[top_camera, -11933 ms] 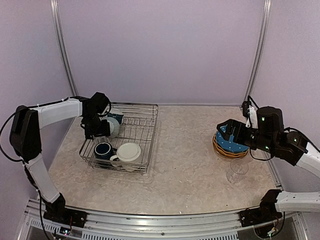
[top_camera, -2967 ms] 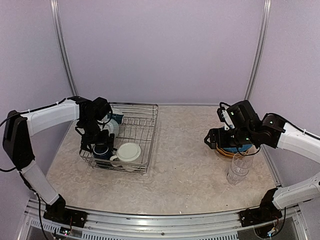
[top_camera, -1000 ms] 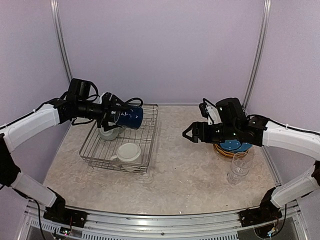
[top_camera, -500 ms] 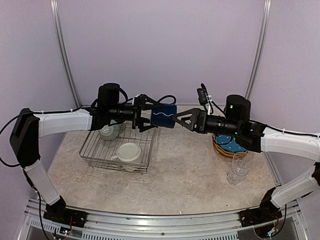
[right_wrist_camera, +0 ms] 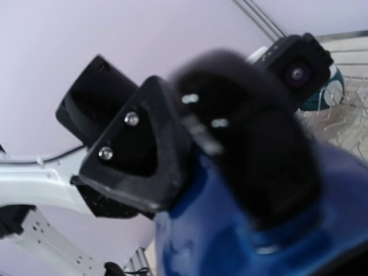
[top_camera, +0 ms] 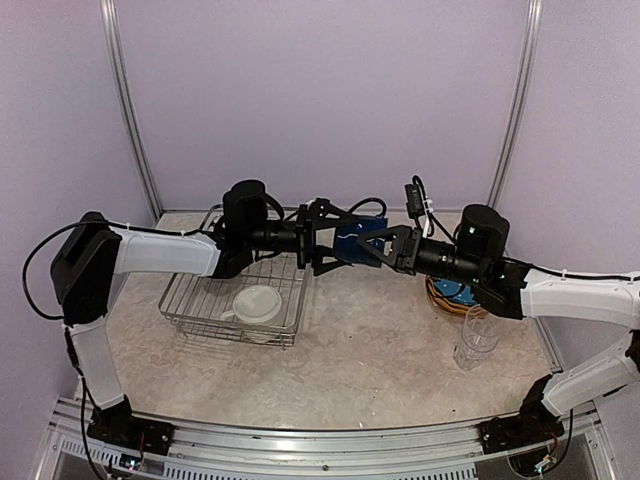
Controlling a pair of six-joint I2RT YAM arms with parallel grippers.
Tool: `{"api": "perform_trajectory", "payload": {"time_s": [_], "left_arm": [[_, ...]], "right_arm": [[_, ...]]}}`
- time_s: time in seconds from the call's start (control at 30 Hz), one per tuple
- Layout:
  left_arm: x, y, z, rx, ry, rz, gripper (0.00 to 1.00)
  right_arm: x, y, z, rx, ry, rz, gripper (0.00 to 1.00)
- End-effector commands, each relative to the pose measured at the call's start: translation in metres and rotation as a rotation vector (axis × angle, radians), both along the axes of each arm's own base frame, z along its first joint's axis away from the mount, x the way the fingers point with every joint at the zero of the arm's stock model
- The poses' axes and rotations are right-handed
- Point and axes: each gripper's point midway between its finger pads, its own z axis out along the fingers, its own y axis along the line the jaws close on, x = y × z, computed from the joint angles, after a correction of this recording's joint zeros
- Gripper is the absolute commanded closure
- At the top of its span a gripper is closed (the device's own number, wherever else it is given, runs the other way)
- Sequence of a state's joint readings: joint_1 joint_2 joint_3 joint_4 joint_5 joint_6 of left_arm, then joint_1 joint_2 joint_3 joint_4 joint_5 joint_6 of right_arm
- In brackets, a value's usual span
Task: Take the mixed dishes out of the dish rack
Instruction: Pass from the left arm to the right, then place the cup at the center of the board.
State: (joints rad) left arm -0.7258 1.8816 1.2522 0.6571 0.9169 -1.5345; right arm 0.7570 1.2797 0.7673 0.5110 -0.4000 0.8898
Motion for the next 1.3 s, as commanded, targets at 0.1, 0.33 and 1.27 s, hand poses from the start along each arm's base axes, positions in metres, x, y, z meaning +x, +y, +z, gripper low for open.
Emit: {"api": "perform_trajectory", "payload": {"time_s": [0.1,0.33,1.27], "left_arm": [[-0.007,-0.004,0.034,-0.110,-0.097,-0.019,0.59],[0.007,0.017,-0.003,0.039,-0.111,0.084,0.13],[-0.005,0.179,0.000,0.674,-0.414,0.473,0.01]], "right_arm": [[-0.001,-0.012,0.020,0.116,-0.013,-0.044,0.92],[0.006,-0.021,0.018,0.039,-0.029,-0.113,1.00],[-0.025,-0.112,-0.142,-0.967,0.464,-0.246,1.00]]}}
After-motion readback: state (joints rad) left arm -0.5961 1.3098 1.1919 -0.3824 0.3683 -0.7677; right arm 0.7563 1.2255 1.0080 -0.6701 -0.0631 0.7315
